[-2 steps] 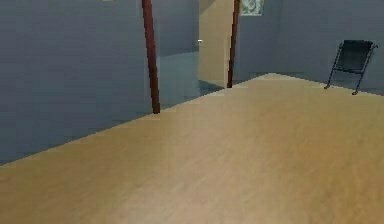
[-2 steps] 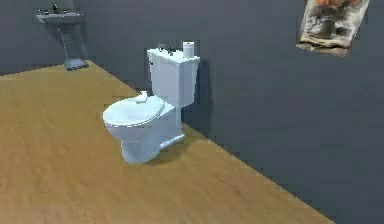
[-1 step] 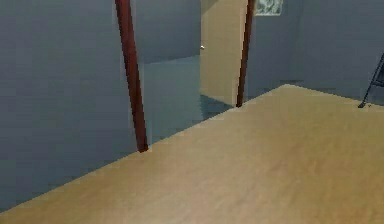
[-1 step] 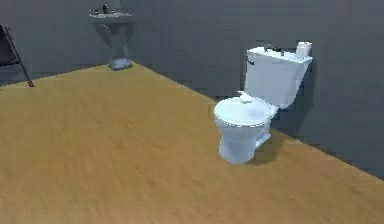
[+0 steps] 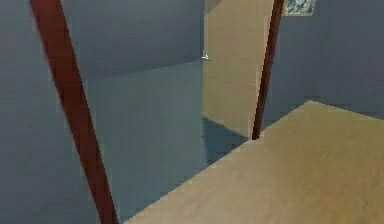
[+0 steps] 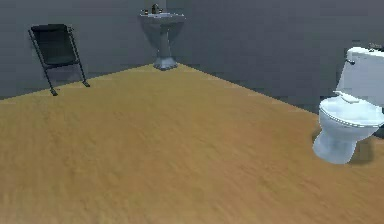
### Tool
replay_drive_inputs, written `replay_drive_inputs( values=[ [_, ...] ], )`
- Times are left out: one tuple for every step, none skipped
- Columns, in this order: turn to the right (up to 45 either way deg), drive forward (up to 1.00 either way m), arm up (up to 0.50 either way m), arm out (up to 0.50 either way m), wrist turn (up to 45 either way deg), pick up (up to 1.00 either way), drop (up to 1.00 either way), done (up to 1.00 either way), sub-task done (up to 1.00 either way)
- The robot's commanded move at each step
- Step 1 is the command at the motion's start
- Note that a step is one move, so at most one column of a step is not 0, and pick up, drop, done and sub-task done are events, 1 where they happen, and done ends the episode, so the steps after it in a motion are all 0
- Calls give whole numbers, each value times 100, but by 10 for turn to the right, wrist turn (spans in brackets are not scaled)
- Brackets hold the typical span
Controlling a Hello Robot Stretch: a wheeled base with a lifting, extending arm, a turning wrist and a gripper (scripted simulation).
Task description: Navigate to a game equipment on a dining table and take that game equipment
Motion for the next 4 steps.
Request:
replay_drive_inputs(
  values=[
    [0, 100, 0, 0, 0, 0, 0, 0, 0],
    [-60, 0, 0, 0, 0, 0, 0, 0, 0],
    [0, 5, 0, 0, 0, 0, 0, 0, 0],
    [-120, 0, 0, 0, 0, 0, 0, 0, 0]
  ],
)
